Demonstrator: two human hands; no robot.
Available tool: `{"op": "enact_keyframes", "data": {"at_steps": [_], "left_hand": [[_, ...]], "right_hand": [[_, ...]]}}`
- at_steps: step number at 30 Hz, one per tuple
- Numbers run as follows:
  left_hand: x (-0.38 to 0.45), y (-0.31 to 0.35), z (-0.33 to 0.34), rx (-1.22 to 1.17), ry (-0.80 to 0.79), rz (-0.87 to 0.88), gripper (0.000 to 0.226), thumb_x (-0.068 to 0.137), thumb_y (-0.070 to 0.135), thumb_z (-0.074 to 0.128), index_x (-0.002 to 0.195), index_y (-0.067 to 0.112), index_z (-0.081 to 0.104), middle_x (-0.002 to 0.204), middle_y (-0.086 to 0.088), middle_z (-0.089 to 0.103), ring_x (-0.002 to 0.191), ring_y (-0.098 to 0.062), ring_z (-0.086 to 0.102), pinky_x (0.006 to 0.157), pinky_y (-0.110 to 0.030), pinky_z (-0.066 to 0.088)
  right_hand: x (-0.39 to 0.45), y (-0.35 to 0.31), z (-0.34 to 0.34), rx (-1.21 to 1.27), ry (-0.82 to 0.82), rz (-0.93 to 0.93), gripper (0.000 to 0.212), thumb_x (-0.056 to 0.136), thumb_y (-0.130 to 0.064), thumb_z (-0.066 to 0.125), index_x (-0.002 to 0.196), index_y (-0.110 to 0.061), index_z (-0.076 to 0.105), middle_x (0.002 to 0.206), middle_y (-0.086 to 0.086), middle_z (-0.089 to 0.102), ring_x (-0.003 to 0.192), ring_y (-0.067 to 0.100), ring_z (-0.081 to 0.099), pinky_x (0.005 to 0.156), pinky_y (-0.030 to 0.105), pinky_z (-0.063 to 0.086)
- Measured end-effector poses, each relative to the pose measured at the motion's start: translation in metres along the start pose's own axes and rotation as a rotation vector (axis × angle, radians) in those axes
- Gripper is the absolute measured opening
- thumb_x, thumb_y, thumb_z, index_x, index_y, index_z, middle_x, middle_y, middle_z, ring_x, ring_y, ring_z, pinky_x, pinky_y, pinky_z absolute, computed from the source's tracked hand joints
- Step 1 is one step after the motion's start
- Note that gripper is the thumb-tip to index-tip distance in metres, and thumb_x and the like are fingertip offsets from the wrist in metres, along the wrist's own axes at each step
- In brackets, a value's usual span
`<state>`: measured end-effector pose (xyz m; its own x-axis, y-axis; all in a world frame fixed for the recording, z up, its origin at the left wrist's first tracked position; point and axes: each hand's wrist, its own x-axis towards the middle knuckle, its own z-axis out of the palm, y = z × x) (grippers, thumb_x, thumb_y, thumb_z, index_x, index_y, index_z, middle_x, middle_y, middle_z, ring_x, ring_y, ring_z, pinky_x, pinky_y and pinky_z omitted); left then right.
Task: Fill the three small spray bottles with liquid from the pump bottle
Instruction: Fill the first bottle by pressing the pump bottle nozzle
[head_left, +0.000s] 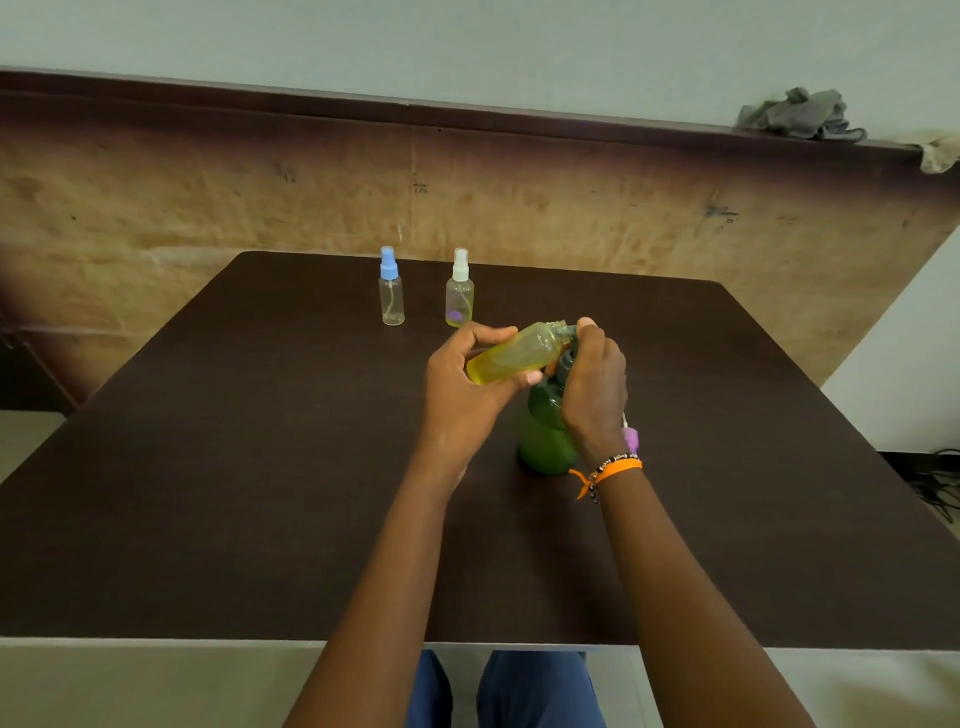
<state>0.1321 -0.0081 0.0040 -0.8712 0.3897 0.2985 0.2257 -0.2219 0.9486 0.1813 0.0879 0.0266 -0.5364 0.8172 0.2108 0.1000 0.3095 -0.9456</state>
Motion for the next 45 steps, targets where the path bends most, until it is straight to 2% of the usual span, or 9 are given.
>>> {"op": "enact_keyframes", "data": {"at_steps": [5,9,13,19,22,26,30,37,45], "left_hand": [[-0.0011,-0.0014,-0.0004,-0.002,0.009,-0.004,0.039,0.065,-0.003,0.08,0.093,0.019,0.064,0.099,0.001,0.069,0.087,-0.001,0.065,0.072,-0.014,0.05],[-0.0018,-0.0009,-0.0014,-0.001,0.007,-0.001,0.039,0.065,-0.002,0.08,0.093,0.02,0.064,0.098,0.002,0.069,0.088,-0.004,0.065,0.076,-0.02,0.054],[-0.0015,0.0009,-0.0029,0.004,0.01,0.005,0.039,0.065,-0.002,0.08,0.093,0.02,0.064,0.1,0.003,0.069,0.092,-0.005,0.065,0.081,-0.024,0.055],[-0.0015,0.0002,-0.0023,0.014,0.006,0.0,0.039,0.065,-0.002,0.08,0.092,0.022,0.064,0.099,0.003,0.069,0.089,-0.003,0.065,0.077,-0.019,0.053],[-0.0023,-0.0005,-0.0017,0.018,0.013,-0.004,0.038,0.065,-0.001,0.08,0.091,0.022,0.064,0.101,0.002,0.069,0.09,-0.004,0.064,0.074,-0.017,0.051],[-0.0023,0.0001,-0.0018,0.014,0.016,0.004,0.039,0.065,-0.002,0.08,0.09,0.023,0.064,0.1,0.002,0.069,0.09,-0.006,0.065,0.079,-0.022,0.054],[-0.0009,0.0022,-0.0028,0.01,0.012,0.014,0.038,0.066,0.0,0.08,0.09,0.024,0.063,0.104,0.001,0.069,0.095,-0.01,0.065,0.081,-0.025,0.055],[-0.0001,0.0007,-0.0019,0.02,0.008,0.005,0.038,0.066,-0.001,0.08,0.091,0.022,0.064,0.104,0.002,0.069,0.093,-0.008,0.065,0.081,-0.025,0.055],[-0.0018,0.0001,-0.0013,0.009,0.021,-0.009,0.038,0.066,-0.002,0.08,0.089,0.023,0.064,0.098,0.003,0.069,0.087,-0.005,0.065,0.08,-0.027,0.056]], "right_hand": [[-0.0001,0.0026,0.0038,0.005,-0.007,-0.036,0.04,0.083,-0.04,0.031,0.05,-0.018,0.035,0.053,-0.003,0.04,0.054,0.014,0.036,0.062,0.035,0.031],[0.0005,0.0058,0.0021,0.02,-0.018,0.013,0.043,0.097,-0.036,0.036,0.058,-0.019,0.043,0.065,-0.004,0.047,0.066,0.014,0.043,0.075,0.039,0.036],[0.0008,0.0086,0.0037,-0.008,-0.031,-0.013,0.05,0.095,-0.049,0.033,0.056,-0.018,0.041,0.062,-0.001,0.046,0.063,0.016,0.042,0.069,0.037,0.036],[0.0017,0.0039,0.0032,-0.01,0.005,-0.039,0.045,0.096,-0.031,0.034,0.054,-0.016,0.04,0.06,-0.001,0.046,0.065,0.019,0.042,0.07,0.038,0.035],[0.0008,0.0045,0.0042,0.006,-0.001,-0.043,0.04,0.086,-0.038,0.032,0.051,-0.018,0.037,0.057,-0.002,0.043,0.059,0.015,0.039,0.067,0.038,0.034],[0.0026,0.006,0.0033,-0.01,-0.044,-0.012,0.042,0.089,-0.043,0.03,0.059,-0.018,0.045,0.068,-0.003,0.05,0.075,0.022,0.047,0.079,0.043,0.039],[0.0034,0.0064,0.0042,0.005,-0.083,0.01,0.058,0.087,-0.058,0.03,0.063,-0.01,0.049,0.069,0.003,0.053,0.069,0.02,0.048,0.078,0.042,0.04],[0.0051,0.0045,0.001,-0.041,-0.044,-0.053,0.046,0.1,-0.027,0.033,0.055,-0.017,0.04,0.062,-0.003,0.045,0.061,0.013,0.041,0.069,0.035,0.032],[0.0048,0.0063,0.0017,-0.029,-0.043,-0.048,0.046,0.099,-0.029,0.034,0.056,-0.017,0.043,0.065,-0.003,0.047,0.068,0.018,0.044,0.075,0.038,0.035]]}}
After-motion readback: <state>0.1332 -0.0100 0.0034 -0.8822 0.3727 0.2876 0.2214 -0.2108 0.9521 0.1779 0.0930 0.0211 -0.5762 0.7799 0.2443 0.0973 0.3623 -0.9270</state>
